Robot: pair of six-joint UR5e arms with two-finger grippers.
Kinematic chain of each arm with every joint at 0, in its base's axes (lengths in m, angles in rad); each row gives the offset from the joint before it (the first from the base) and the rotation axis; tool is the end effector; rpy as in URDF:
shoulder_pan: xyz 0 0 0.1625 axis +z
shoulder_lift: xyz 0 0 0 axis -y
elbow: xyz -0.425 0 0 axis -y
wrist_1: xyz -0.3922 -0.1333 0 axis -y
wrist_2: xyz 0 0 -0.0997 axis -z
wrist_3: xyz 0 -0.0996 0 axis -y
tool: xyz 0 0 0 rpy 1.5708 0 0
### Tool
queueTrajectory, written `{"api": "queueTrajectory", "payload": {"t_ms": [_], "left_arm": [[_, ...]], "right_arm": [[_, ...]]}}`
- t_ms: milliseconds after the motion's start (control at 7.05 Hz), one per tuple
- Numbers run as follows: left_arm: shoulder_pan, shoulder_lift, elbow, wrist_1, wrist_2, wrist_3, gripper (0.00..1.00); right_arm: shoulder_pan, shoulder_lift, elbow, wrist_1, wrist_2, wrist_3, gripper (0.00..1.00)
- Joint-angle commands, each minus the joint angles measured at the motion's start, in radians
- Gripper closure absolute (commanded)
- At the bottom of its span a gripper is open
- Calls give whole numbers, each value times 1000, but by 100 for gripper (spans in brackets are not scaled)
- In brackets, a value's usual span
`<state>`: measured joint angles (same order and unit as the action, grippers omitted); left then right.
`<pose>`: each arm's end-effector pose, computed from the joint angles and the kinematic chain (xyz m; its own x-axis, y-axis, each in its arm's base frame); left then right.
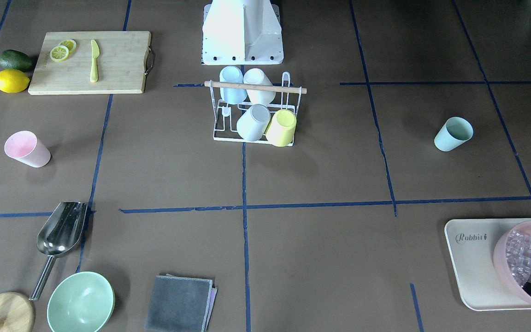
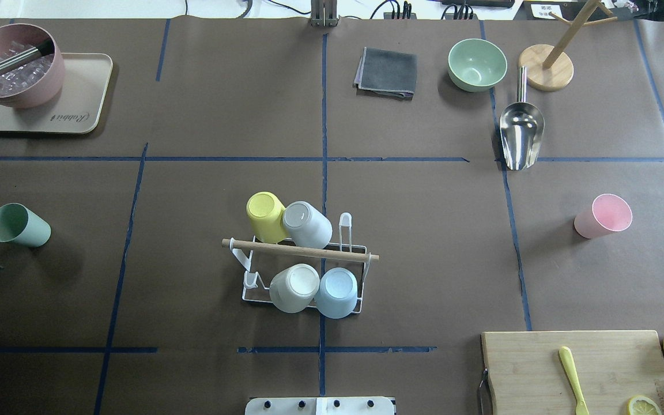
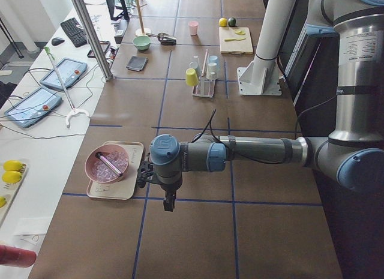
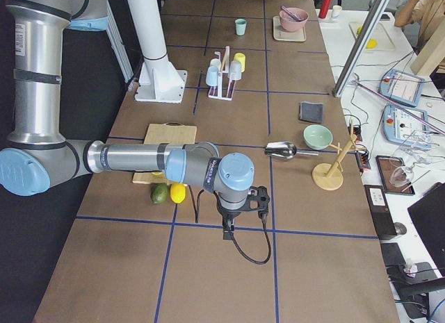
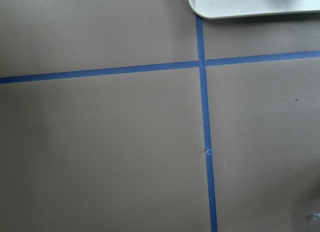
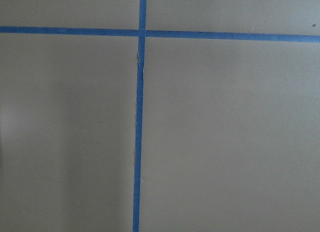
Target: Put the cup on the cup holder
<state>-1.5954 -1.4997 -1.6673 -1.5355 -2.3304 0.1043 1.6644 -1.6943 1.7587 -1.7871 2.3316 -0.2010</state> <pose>-0.0760 -0.4591 0.6497 0.7233 0.0796 -0.6859 -0.0510 0.9968 0.0619 0.1042 -0.4188 0.6454 0.7155 -0.0284 0.6981 0.0515 0.9986 -0.0122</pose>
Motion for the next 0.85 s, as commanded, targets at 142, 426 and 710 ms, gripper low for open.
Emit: {"api": "queueTrajectory", "payload": {"t_ms": [142, 426, 710], "left_arm": [[0, -8, -8, -2, -3, 0, 0], [0, -8, -6, 0, -3, -2, 0], [0, -8, -5, 2, -3, 0, 0]], "right_arm": [[0, -11, -14, 6, -6, -12, 0], [0, -12, -28, 6, -3, -14, 0], [-2, -5, -21, 8, -3, 1, 0]]}}
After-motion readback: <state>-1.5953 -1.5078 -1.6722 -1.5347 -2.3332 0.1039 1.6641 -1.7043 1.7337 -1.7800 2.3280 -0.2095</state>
